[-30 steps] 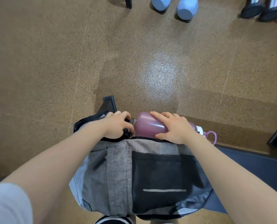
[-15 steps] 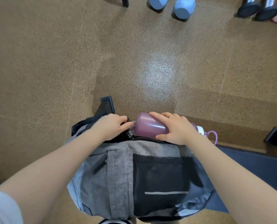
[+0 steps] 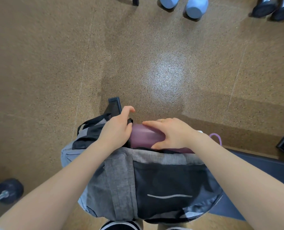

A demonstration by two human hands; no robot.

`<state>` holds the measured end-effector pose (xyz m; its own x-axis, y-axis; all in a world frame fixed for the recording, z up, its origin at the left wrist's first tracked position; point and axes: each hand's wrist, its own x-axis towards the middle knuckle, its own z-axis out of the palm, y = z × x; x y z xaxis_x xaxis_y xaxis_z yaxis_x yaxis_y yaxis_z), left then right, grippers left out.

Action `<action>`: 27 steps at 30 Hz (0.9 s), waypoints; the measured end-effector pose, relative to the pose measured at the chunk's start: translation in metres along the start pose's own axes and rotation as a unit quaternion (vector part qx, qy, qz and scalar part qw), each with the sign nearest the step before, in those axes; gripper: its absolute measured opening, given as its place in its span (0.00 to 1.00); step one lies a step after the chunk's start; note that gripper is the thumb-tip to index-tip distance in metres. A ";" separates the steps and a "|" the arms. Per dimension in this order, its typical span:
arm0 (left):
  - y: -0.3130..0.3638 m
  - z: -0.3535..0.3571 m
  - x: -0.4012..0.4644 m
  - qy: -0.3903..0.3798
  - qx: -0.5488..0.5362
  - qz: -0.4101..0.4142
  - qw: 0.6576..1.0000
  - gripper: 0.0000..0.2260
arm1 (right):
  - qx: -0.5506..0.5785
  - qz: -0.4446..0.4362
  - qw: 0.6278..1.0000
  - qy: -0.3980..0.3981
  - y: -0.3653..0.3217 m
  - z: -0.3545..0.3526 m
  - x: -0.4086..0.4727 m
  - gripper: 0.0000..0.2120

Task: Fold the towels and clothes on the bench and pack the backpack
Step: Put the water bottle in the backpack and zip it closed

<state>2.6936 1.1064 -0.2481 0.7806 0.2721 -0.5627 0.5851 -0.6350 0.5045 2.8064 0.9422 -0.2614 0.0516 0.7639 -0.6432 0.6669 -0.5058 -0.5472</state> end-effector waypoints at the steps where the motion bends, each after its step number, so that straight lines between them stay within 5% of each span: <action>1: 0.000 -0.001 -0.001 0.003 0.020 0.006 1.000 0.17 | 0.054 0.020 0.998 -0.019 -0.002 -0.002 0.002 0.37; 5: 0.000 -0.001 -0.002 0.002 0.071 0.008 0.997 0.17 | 0.144 0.082 0.985 -0.041 -0.010 -0.005 0.009 0.33; 12: 0.002 0.014 -0.005 -0.005 0.045 -0.012 0.999 0.13 | -0.138 0.078 0.978 0.139 -0.038 0.045 0.002 0.39; 18: 0.011 0.013 0.004 -0.018 0.037 -0.006 0.999 0.09 | 0.043 0.039 0.998 0.015 0.001 0.019 0.018 0.41; 25: 0.008 0.002 0.002 -0.010 0.100 -0.189 0.977 0.09 | 0.011 0.063 0.995 0.074 -0.004 0.035 0.007 0.39; 27: 0.009 -0.001 0.005 -0.034 0.127 -0.172 0.976 0.09 | -0.001 0.078 0.994 0.072 -0.004 0.035 0.006 0.39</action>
<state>2.7035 1.1028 -0.2454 0.5264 0.4582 -0.7162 0.7300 -0.6754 0.1044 2.7776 0.9349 -0.2821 0.2613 0.7255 -0.6367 0.6443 -0.6223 -0.4445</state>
